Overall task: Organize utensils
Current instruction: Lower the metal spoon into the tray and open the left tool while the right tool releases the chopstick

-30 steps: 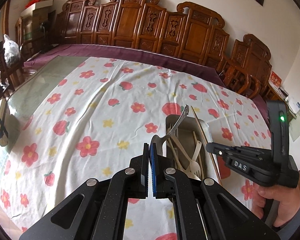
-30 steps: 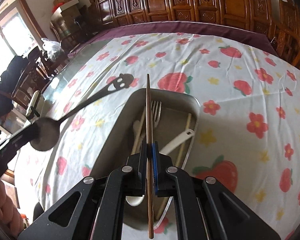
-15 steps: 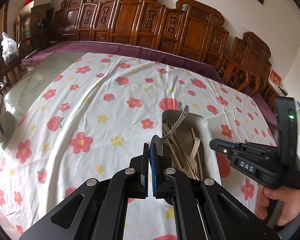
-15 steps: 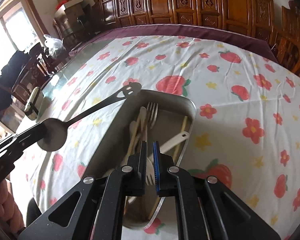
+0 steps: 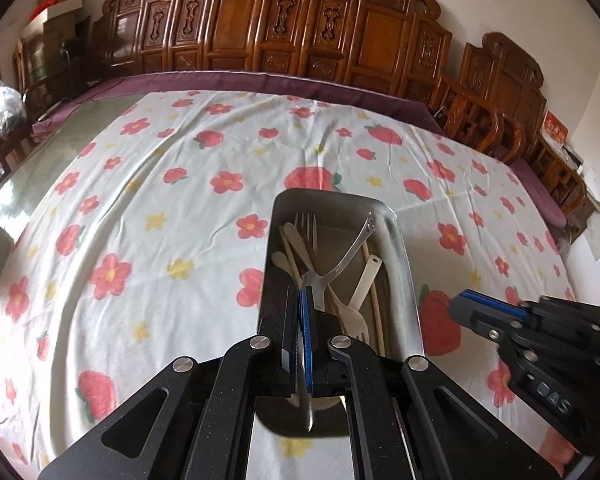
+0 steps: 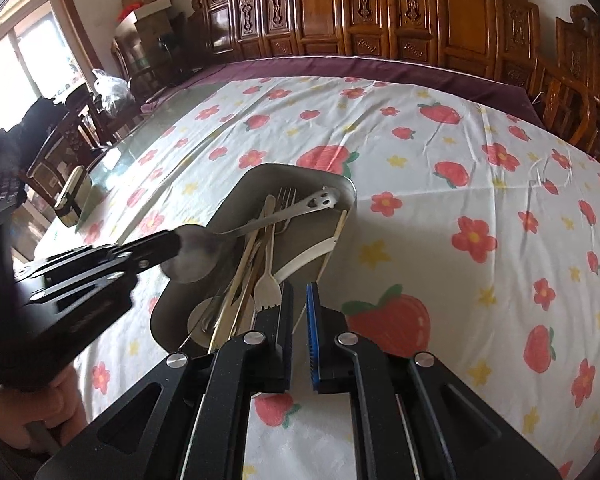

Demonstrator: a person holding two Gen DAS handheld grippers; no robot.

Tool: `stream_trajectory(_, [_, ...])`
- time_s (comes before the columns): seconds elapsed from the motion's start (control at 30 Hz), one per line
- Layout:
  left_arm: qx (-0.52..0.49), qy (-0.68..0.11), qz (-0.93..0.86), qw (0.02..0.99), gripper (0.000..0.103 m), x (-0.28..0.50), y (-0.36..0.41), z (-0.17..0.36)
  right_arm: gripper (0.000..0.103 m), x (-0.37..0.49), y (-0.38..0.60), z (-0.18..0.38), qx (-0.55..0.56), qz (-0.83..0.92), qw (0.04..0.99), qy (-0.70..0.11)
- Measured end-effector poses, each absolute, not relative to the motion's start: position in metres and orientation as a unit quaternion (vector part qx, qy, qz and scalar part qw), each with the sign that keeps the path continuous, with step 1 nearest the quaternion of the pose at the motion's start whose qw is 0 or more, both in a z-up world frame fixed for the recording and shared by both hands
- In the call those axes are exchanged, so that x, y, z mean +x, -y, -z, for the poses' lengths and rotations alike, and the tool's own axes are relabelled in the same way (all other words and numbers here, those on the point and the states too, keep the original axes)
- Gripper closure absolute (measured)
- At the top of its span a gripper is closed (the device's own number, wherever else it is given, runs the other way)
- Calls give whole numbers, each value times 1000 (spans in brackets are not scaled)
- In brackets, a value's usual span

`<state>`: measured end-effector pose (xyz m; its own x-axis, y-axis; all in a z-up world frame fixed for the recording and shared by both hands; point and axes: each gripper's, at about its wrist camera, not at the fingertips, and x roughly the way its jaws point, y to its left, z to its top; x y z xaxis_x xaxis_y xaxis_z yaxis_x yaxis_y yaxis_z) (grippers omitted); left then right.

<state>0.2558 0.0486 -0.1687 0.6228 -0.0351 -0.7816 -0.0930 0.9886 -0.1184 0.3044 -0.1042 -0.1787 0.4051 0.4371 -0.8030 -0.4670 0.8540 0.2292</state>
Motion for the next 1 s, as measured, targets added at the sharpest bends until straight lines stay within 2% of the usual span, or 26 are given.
stream_trajectory(0.7, [-49,-469,-8,882,101,267,-36,188,94,298,118,178,2,-273,840,-469])
stream_trajectory(0.77, [-46,-470,-1,882,93,265,-34,187,94,295,118,176,2,-273,841,-468])
stream_trajectory(0.9, [-44,-464,8,885,89,260,-32,180,94,292,118,173,2,-273,842,-465])
stream_trajectory(0.97, [-41,-460,9,887,75,258,-32,176,94,290,118,172,2,-272,843,-463])
stream_trajectory(1.0, [-38,-458,7,888,62,256,-33,173,94,289,119,171,2,-272,844,-462])
